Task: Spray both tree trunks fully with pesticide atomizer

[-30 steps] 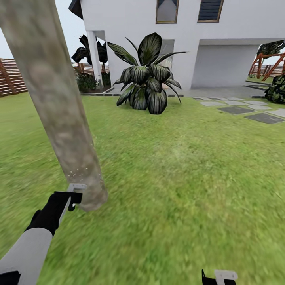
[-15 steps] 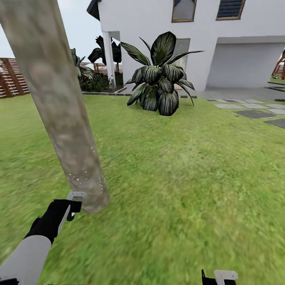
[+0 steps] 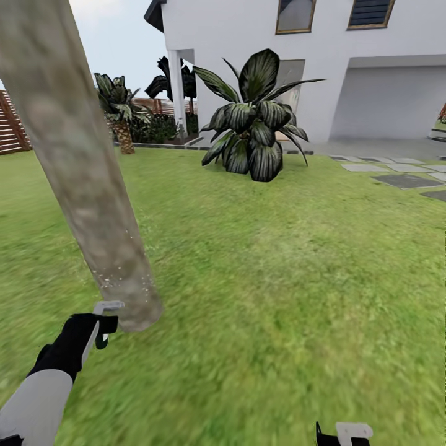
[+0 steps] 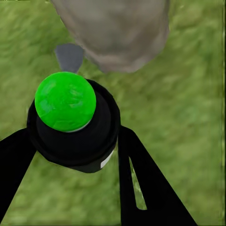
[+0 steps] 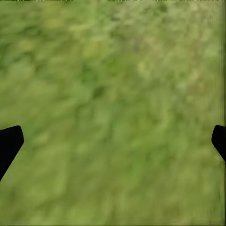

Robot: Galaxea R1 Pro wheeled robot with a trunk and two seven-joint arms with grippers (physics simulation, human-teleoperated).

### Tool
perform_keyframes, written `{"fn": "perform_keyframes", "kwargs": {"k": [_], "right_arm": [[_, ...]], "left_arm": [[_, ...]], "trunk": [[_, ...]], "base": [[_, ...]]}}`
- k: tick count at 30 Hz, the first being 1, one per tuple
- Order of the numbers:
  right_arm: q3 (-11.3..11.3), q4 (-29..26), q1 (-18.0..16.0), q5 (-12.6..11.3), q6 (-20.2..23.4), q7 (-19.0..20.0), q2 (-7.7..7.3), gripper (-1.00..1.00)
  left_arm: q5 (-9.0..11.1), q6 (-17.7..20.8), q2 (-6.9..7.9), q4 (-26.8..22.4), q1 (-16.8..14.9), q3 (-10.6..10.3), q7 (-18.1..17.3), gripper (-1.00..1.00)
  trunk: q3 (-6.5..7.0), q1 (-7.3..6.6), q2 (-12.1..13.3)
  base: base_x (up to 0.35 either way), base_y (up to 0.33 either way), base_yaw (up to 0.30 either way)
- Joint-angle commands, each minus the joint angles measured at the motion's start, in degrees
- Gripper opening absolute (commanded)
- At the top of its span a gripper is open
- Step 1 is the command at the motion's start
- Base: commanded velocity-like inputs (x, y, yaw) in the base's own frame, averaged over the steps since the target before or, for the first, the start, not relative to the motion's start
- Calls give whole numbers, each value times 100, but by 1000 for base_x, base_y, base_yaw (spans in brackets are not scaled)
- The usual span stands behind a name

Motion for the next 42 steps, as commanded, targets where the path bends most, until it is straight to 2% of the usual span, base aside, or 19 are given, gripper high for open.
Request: {"fn": "perform_keyframes", "kwargs": {"k": [1, 6, 9, 13, 14, 15, 17, 19, 21, 30, 42], "right_arm": [[0, -2, 0, 0, 0, 0, 0, 100], [0, -3, 0, 0, 0, 0, 0, 100], [0, -3, 0, 0, 0, 0, 0, 100], [0, -3, 0, 0, 0, 0, 0, 100], [0, -3, 0, 0, 0, 0, 0, 100], [0, -3, 0, 0, 0, 0, 0, 100], [0, -3, 0, 0, 0, 0, 3, 100], [0, -3, 2, 0, 0, 0, 2, 100], [0, -3, 0, 0, 0, 0, 1, 100], [0, -3, 0, 0, 0, 0, 0, 100], [0, -3, 0, 0, 0, 0, 0, 100]], "left_arm": [[8, 6, -11, -25, -2, 2, -4, -100], [-1, 14, -124, -49, -3, 10, -6, -100], [-22, 7, -121, -49, -3, -14, 0, -100], [-42, -2, -36, -13, -3, 13, 14, -100], [-44, -3, -30, -10, -3, 14, 58, -100], [-40, -5, -37, -7, -3, -1, 291, -100], [-26, -3, -87, 0, -3, -18, 493, -100], [-6, 3, -121, 2, -3, -13, 518, -100], [4, 7, -222, -30, -10, -9, 531, -100], [8, 3, -289, -50, -12, -14, 529, -100], [2, 6, -32, -1, -6, 47, 546, -100]], "trunk": [[0, 0, 0], [0, 0, 0], [0, 0, 0], [0, 0, 0], [0, 0, 0], [0, 0, 0], [0, 0, 0], [0, 0, 0], [0, 0, 0], [0, 0, 0], [0, 0, 0]], "base": [[123, -273, 0], [127, -273, 79], [128, -273, 259], [128, -273, 276], [128, -273, 277], [128, -273, 277], [128, -273, 277], [128, -273, 242], [139, -269, 51], [165, -252, 12], [181, -229, 258]]}}
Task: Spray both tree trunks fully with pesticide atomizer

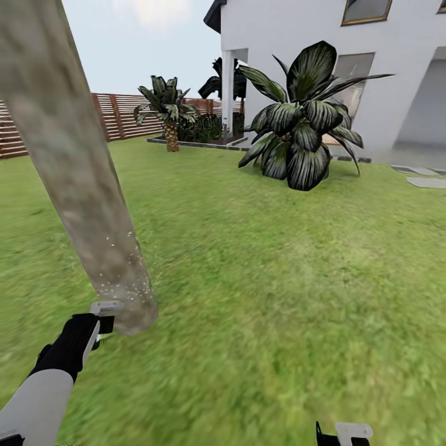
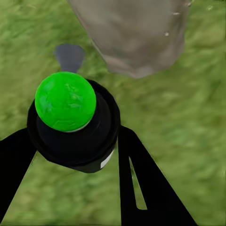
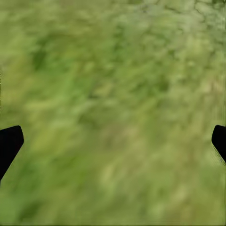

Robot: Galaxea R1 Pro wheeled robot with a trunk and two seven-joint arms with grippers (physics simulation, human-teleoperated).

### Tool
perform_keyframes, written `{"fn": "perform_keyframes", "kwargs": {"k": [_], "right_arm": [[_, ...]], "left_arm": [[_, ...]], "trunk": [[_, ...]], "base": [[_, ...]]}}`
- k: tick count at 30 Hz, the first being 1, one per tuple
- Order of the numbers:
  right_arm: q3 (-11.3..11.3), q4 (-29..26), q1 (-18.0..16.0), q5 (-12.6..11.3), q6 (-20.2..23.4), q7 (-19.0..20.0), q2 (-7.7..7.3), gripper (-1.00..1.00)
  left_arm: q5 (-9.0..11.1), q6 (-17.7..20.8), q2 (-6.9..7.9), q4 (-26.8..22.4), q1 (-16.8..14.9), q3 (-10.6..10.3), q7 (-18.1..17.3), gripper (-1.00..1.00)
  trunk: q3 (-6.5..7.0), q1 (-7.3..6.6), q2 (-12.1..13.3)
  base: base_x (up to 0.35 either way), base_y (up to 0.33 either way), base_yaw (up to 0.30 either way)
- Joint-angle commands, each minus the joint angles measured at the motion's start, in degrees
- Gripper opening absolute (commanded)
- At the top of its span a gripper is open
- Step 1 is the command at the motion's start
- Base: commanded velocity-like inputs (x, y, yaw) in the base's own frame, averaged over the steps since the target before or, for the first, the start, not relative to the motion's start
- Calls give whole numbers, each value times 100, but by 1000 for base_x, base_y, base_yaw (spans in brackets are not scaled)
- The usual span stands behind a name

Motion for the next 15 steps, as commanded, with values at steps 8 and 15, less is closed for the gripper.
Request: {"fn": "perform_keyframes", "kwargs": {"k": [8, 15], "right_arm": [[0, 0, 0, 0, 0, 0, 0, 100], [0, 0, 0, 0, 0, 8, 3, 100]], "left_arm": [[51, -9, -24, -120, -48, -3, -44, -100], [29, 90, 92, -141, -282, -40, -385, -100]], "trunk": [[0, 0, 0], [0, 0, 0]], "base": [[67, -52, 278], [0, 0, 193]]}}
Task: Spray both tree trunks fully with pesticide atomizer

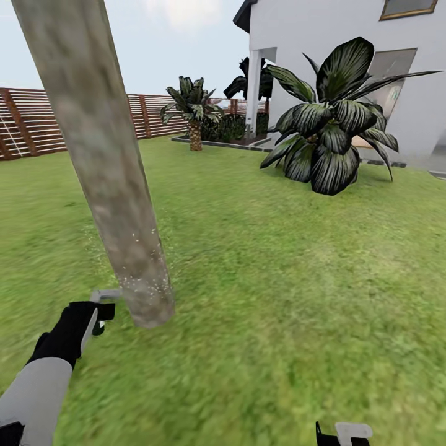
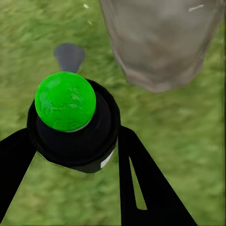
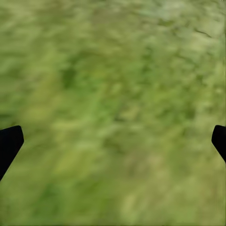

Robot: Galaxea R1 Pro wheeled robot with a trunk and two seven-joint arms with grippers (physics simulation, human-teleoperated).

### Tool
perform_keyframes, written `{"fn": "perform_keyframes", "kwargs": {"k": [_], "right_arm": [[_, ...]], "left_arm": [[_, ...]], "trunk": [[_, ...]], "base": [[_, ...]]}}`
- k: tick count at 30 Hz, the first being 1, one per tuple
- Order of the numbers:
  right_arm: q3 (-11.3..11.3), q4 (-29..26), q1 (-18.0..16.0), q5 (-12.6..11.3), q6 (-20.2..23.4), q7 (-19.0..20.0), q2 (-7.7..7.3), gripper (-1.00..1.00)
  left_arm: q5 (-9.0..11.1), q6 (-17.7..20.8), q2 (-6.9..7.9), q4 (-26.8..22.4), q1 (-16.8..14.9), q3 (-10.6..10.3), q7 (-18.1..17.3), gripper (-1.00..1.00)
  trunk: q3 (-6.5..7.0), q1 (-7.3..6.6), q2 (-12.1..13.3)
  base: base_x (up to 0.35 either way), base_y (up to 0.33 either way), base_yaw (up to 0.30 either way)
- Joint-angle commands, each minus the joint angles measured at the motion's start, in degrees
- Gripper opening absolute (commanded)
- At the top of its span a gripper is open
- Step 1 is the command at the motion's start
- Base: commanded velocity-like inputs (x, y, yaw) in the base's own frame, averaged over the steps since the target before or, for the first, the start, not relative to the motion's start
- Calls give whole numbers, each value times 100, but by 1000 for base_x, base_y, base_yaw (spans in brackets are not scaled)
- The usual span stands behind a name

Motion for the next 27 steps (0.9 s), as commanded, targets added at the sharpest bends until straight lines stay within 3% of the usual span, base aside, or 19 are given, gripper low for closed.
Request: {"fn": "perform_keyframes", "kwargs": {"k": [1, 3, 4, 7, 8, 10, 13, 19, 27], "right_arm": [[0, 0, 0, 0, 0, 0, 0, 100], [0, 7, 0, 0, 0, 1, -3, 100], [0, 8, 0, 0, 0, 1, -3, 100], [0, 9, 0, 0, 0, 1, -8, 100], [0, 9, 0, 0, 0, 1, -9, 100], [-1, 6, 0, 0, 0, 1, -9, 100], [-5, 1, 0, 0, 0, 1, -4, 100], [-1, 0, 1, 0, 0, -8, -3, 100], [-2, 0, 0, 0, 0, -8, -3, 100]], "left_arm": [[-9, 3, 4, -2, -45, -11, -29, -100], [-9, 102, -60, 1, -239, -61, -63, -100], [0, 424, -95, -3, -482, -361, -78, -100], [20, 634, -93, -1, -737, -661, -87, -100], [18, 685, -32, 2, -832, -724, -295, -100], [-30, 698, 128, 4, -877, -745, -803, -100], [-29, 701, 399, -1, -877, -757, -1119, -100], [3, 717, 332, -356, -865, -755, -1164, -100], [8, 719, 313, -504, -855, -751, -1164, -100]], "trunk": [[0, 0, 0], [0, 0, 0], [0, 0, 0], [0, 0, 0], [0, 0, 0], [0, 0, 0], [0, 0, 0], [0, 0, 0], [0, 0, 0]], "base": [[0, 0, 19], [0, 0, 7], [0, 0, 1], [0, 0, 0], [0, 0, 0], [0, 0, 0], [0, 0, 0], [0, -31, 159], [0, -258, 164]]}}
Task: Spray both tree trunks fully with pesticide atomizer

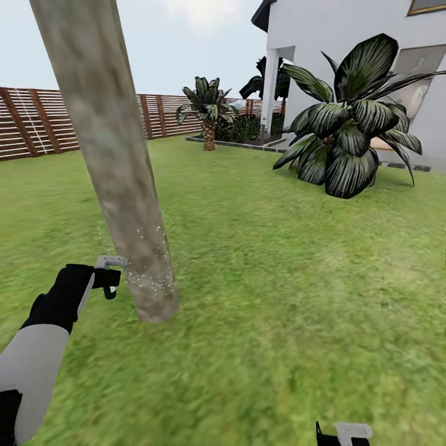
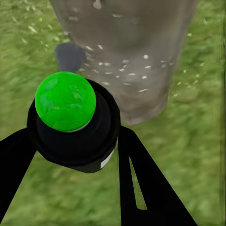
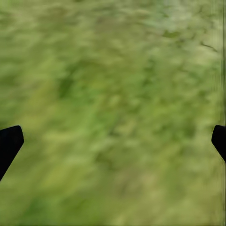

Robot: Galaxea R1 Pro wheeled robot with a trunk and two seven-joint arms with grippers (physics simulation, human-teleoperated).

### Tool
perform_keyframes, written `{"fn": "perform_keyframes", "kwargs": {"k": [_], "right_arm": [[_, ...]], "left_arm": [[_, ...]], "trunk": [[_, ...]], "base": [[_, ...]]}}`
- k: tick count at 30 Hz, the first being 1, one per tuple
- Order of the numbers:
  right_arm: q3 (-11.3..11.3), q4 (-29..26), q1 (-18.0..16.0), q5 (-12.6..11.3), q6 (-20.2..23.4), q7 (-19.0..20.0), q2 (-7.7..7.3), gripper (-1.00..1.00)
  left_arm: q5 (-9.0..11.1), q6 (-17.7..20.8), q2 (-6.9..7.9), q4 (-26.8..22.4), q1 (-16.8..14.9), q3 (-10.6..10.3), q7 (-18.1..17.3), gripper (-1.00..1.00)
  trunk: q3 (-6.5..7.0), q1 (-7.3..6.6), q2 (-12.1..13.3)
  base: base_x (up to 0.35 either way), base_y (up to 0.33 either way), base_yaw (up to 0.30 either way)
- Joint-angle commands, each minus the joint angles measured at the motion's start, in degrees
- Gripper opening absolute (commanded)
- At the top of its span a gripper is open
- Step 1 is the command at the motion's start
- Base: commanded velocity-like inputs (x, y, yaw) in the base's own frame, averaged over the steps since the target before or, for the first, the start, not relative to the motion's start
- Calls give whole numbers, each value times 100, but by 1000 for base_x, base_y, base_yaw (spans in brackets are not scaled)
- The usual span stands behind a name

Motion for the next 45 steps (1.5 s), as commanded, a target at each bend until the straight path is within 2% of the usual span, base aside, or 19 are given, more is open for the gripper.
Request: {"fn": "perform_keyframes", "kwargs": {"k": [1, 4, 7, 9, 11, 16, 23, 26, 28, 31, 39, 42, 45], "right_arm": [[1, 4, 0, 0, 0, 3, -5, 100], [1, 8, 0, 0, 0, 8, -9, 100], [1, 9, 0, 0, 0, 2, -4, 100], [1, 2, 0, 0, 0, 3, -1, 100], [0, 0, 0, 0, 0, 1, 0, 100], [1, 0, 0, 0, 0, 0, 0, 100], [1, 0, 0, 0, 0, 0, 0, 100], [1, 0, 0, 0, 0, 0, 0, 100], [1, 0, 0, 0, 0, 0, 0, 100], [1, 0, 0, 0, 0, 0, 0, 100], [1, 5, 0, 0, 0, 7, 0, 100], [1, 0, 0, 0, 0, 6, 0, 100], [1, 1, 0, 0, 0, 2, 0, 100]], "left_arm": [[-2, 0, 0, -7, 3, -2, 0, -100], [0, 18, 3, -119, -25, -3, 0, -100], [1, 518, 85, -354, -34, 26, -6, -100], [5, 660, 101, -529, -5, 33, -8, -100], [1, 712, 58, -763, 51, -15, -8, -100], [2, 690, 18, -852, 67, 2, -9, -100], [9, 673, 82, -793, 101, 37, -17, -100], [9, 668, 16, -789, 102, 10, -10, -100], [9, 672, -102, -810, 96, 4, -7, -100], [2, 680, -179, -819, 87, 9, -1, -100], [2, 659, -202, -781, 91, 14, 13, -100], [-13, 652, -335, -776, 93, 14, 42, -100], [-40, 650, -338, -776, 93, 3, 56, -100]], "trunk": [[0, 0, 0], [0, 0, 0], [0, 0, 0], [0, 0, 0], [0, 0, 0], [0, 0, 0], [0, 0, 0], [0, 0, 0], [0, 0, 0], [0, 0, 0], [0, 0, 0], [0, 0, 0], [0, 0, 0]], "base": [[0, -274, 8], [0, -274, 1], [0, -274, 0], [0, -274, 0], [0, -274, 48], [-8, -274, 239], [-119, -270, 277], [-152, -261, 278], [-45, -267, 277], [67, -261, 148], [239, -181, 7], [212, -194, 0], [52, -256, 0]]}}
